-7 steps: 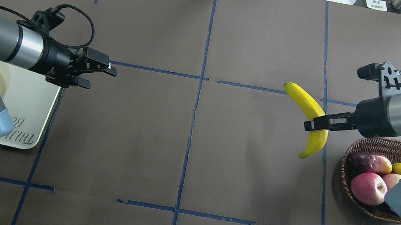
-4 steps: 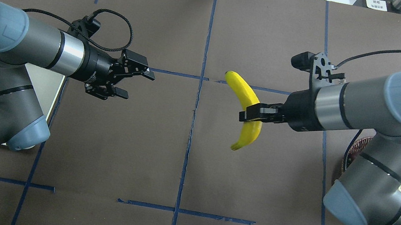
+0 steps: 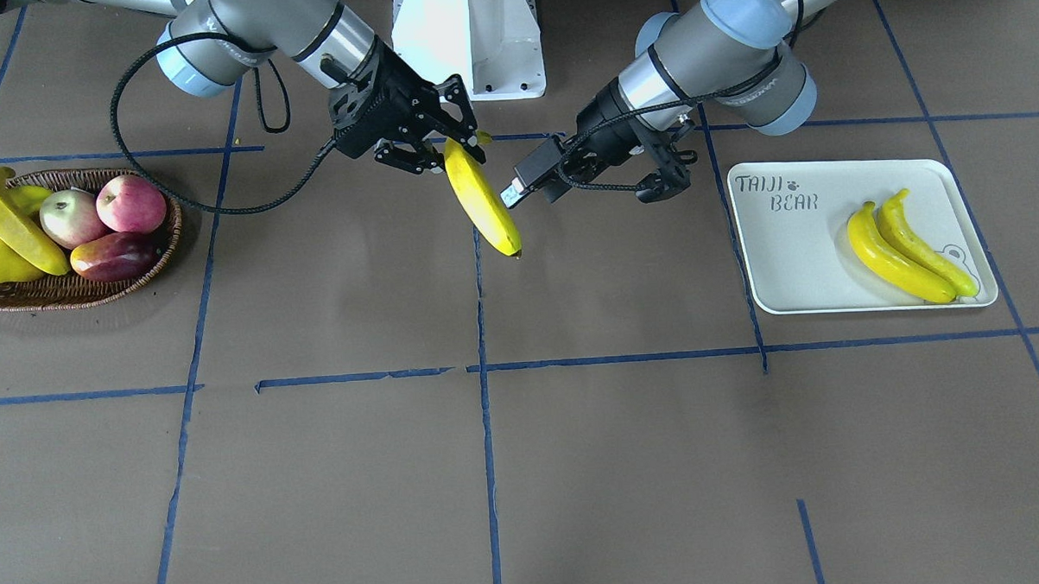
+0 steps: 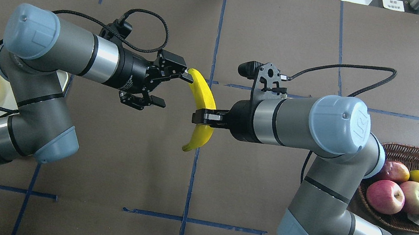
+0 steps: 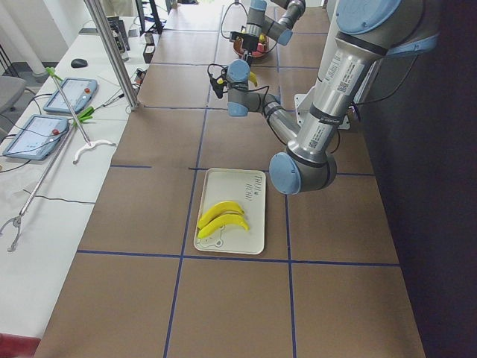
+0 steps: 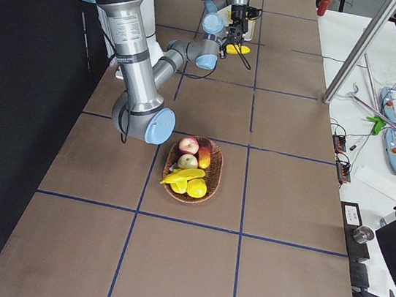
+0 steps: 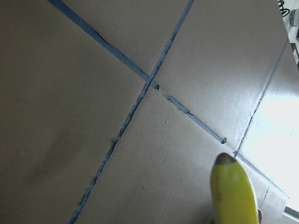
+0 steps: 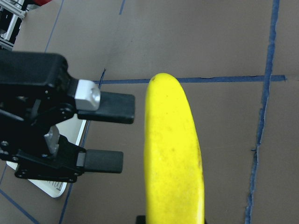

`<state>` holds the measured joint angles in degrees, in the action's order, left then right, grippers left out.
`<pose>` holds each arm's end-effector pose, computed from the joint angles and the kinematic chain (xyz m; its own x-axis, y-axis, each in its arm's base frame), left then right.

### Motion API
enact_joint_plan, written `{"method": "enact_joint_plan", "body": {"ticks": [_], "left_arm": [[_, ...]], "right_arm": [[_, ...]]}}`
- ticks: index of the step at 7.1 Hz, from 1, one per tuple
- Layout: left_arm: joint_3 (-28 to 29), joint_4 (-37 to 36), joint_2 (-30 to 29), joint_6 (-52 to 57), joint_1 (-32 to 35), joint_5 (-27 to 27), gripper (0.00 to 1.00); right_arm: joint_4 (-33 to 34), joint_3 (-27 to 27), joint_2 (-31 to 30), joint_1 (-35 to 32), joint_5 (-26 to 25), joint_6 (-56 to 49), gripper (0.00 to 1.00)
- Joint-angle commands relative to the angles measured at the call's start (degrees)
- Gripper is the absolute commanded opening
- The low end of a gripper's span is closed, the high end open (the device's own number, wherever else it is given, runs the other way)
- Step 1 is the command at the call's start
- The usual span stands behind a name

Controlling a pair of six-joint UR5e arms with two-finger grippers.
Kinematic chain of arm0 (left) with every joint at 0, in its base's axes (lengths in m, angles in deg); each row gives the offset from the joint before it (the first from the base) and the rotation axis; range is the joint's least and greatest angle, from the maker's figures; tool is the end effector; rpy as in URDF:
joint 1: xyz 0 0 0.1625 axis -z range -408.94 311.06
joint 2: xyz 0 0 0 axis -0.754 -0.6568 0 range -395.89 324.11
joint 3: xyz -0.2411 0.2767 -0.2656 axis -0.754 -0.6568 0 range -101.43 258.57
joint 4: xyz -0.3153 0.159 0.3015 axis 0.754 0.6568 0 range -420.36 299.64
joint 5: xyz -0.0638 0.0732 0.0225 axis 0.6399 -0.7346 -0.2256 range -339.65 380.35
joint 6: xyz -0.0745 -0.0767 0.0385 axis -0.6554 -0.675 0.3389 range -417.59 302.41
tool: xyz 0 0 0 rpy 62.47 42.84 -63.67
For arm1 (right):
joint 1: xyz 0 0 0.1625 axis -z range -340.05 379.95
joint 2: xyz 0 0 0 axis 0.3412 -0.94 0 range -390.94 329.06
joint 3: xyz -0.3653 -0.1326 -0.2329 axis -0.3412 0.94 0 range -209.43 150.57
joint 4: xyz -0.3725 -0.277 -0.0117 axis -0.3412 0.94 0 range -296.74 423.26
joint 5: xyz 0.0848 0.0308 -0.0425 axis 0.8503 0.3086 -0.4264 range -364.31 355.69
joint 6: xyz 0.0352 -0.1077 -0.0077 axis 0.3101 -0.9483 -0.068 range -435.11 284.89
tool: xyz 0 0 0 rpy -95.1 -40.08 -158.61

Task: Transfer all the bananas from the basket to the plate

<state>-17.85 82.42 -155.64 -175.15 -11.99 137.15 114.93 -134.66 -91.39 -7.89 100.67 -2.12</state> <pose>0.4997 -0.4787 0.1955 -0.0686 -0.4651 -0.8826 0.1632 0.8675 -0.4699 -0.5351 -0.4001 0.1575 0.1672 -0.2313 0.9584 -0.1832 0.9479 0.2607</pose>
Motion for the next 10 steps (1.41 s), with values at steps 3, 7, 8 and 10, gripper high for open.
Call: {"method": "enact_joint_plan", "body": {"ticks": [3,7,8,10], "left_arm": [[0.09,-0.22,-0.92,-1.54,-0.65,-1.64,0.99],[-0.08,-2.07,-1.54,-1.62,-2.67,-6.67,0.04],[-0.08,-2.07,-1.37,-1.54,-2.59,-6.67,0.02],[-0.17,-2.07,-0.84,-1.45,-2.32,-6.67,0.01]], "right_arm": [[-0.09,0.20,1.04,1.91,-2.15,0.40,0.17],[-0.09,0.11,1.04,2.26,-2.15,0.75,0.99],[0.00,0.02,1.04,2.26,-2.06,0.75,1.00],[0.09,-0.50,1.04,2.00,-1.54,0.66,1.00]]}}
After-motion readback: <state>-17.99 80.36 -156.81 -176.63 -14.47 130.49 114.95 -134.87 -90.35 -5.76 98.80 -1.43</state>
